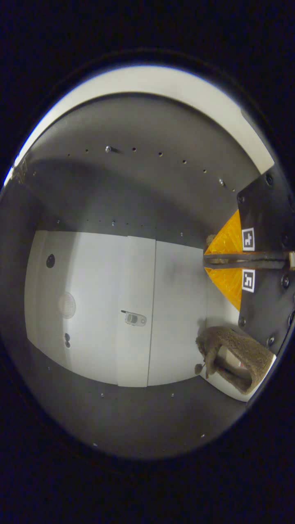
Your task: Open the shoe cabinet door, grab the shoes and put them into the shoe cabinet, then close the shoe cabinet door.
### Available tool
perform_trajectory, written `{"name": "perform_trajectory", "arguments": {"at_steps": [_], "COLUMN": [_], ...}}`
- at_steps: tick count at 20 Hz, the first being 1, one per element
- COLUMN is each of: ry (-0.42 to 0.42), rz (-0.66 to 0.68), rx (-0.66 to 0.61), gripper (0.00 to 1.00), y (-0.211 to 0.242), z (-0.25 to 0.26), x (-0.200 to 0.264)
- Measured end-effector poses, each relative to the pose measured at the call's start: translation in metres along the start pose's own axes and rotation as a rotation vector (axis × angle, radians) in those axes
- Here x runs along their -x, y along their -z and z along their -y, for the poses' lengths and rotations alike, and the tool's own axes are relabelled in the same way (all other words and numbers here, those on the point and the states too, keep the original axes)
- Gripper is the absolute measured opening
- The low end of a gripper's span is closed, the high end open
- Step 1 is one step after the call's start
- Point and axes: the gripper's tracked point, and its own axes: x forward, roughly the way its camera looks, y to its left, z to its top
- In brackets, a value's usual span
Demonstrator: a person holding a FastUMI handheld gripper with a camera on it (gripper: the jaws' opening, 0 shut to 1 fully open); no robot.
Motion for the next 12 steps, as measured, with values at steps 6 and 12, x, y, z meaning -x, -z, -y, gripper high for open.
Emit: {"name": "perform_trajectory", "arguments": {"at_steps": [6, 12], "ry": [0.004, 0.038], "rz": [0.004, 0.041], "rx": [-0.006, -0.014], "gripper": [0.04, 0.3], "y": [-0.005, -0.022], "z": [0.001, 0.011], "x": [0.03, 0.07]}}
